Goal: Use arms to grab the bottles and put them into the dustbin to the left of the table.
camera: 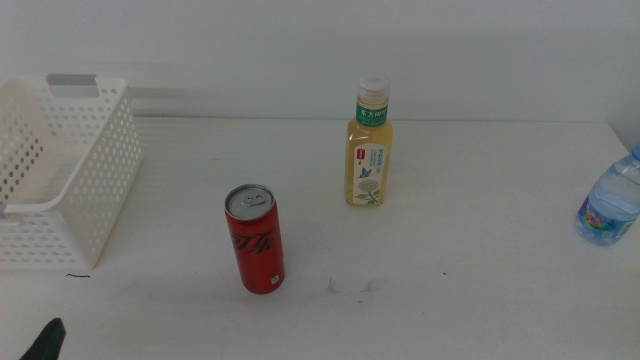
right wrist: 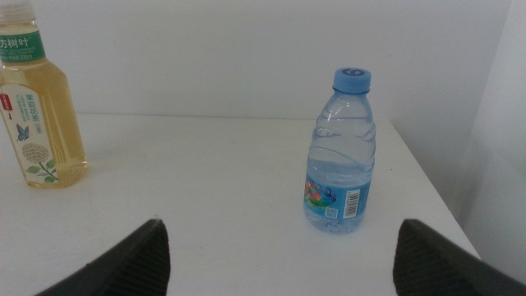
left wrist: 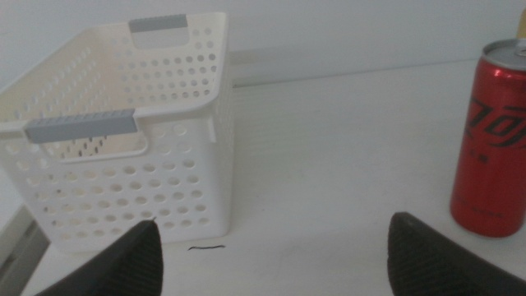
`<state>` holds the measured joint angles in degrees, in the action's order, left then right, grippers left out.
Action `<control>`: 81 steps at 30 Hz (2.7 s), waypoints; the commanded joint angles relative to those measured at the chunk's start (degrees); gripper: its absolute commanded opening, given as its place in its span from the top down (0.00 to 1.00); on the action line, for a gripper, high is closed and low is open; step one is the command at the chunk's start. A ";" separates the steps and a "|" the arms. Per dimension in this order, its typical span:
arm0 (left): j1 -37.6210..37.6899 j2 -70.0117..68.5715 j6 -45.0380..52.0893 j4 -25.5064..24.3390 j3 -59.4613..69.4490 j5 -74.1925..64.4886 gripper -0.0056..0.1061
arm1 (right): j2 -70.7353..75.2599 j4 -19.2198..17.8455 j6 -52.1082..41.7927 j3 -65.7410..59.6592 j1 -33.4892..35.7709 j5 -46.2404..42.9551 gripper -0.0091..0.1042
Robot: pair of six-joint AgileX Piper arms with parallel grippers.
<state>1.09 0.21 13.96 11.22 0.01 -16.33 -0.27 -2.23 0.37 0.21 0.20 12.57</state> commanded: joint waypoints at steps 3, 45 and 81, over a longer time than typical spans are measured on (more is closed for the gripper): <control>4.40 5.09 -0.87 2.44 -0.01 4.18 0.11 | 0.27 -0.56 -0.37 -0.21 -0.23 -0.55 0.15; 38.37 82.01 -14.45 3.92 -0.39 82.78 0.11 | 0.27 -0.45 -0.37 -0.21 -0.23 -0.55 0.15; 38.37 106.72 -12.27 9.81 -23.27 78.13 0.11 | 0.27 -0.45 -0.37 -0.21 -0.23 -0.55 0.15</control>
<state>39.33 106.72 1.48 20.22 -23.07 61.60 -0.27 -2.23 0.37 0.21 0.20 12.57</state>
